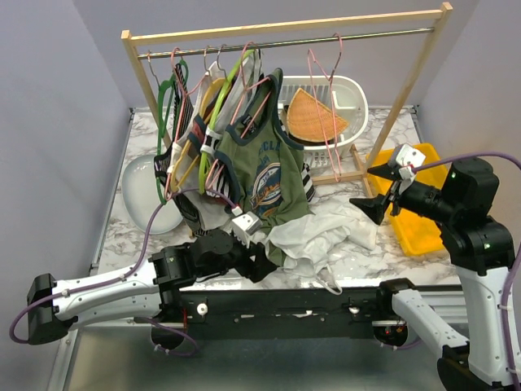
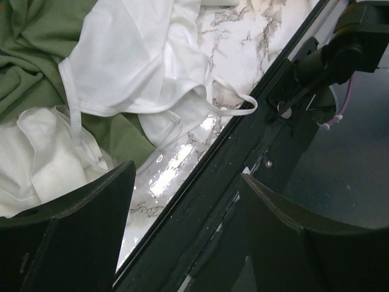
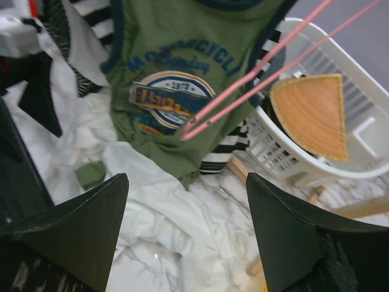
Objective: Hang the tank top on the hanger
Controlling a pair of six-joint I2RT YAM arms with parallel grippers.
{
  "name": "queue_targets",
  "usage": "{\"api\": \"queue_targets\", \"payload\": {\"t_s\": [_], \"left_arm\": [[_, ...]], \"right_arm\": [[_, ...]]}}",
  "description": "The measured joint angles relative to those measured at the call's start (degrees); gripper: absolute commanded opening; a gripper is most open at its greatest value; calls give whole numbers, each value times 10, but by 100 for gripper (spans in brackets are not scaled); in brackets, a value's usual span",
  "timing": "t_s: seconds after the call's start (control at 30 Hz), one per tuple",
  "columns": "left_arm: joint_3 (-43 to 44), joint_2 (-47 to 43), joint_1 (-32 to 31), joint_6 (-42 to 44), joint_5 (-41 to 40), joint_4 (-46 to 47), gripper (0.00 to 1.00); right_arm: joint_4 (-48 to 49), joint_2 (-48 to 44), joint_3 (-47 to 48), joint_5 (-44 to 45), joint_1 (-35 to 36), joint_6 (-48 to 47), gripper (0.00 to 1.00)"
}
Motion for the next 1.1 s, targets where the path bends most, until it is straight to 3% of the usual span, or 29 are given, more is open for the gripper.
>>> {"api": "queue_targets", "payload": {"t_s": [0.03, 0.2, 0.33, 0.6, 0.7, 0.8, 0.83, 0.93, 1.1], "left_arm": [[-7, -4, 0, 0, 4, 2, 79], [-30, -6, 0, -1, 25, 6, 79], [-37, 0, 0, 2, 48, 5, 82], [-38, 27, 0, 9, 66, 5, 84], [-39, 27, -5, 9, 70, 7, 84], [-39, 34, -28, 11, 71, 12, 84], [-39, 38, -37, 11, 71, 13, 84], [-35, 56, -71, 16, 64, 12, 84], [-12, 91, -120, 24, 43, 0, 85]], "right_arm": [[-3, 9, 13, -18, 0, 17, 100], [25, 71, 61, -94, 0, 137, 100], [55, 132, 114, -97, 0, 223, 100], [86, 217, 167, 7, 29, 283, 100], [86, 240, 167, 69, 60, 274, 94], [87, 254, 162, 132, 90, 253, 74], [88, 255, 158, 151, 97, 247, 59], [92, 254, 148, 202, 106, 234, 32], [102, 240, 129, 258, 106, 214, 7]]}}
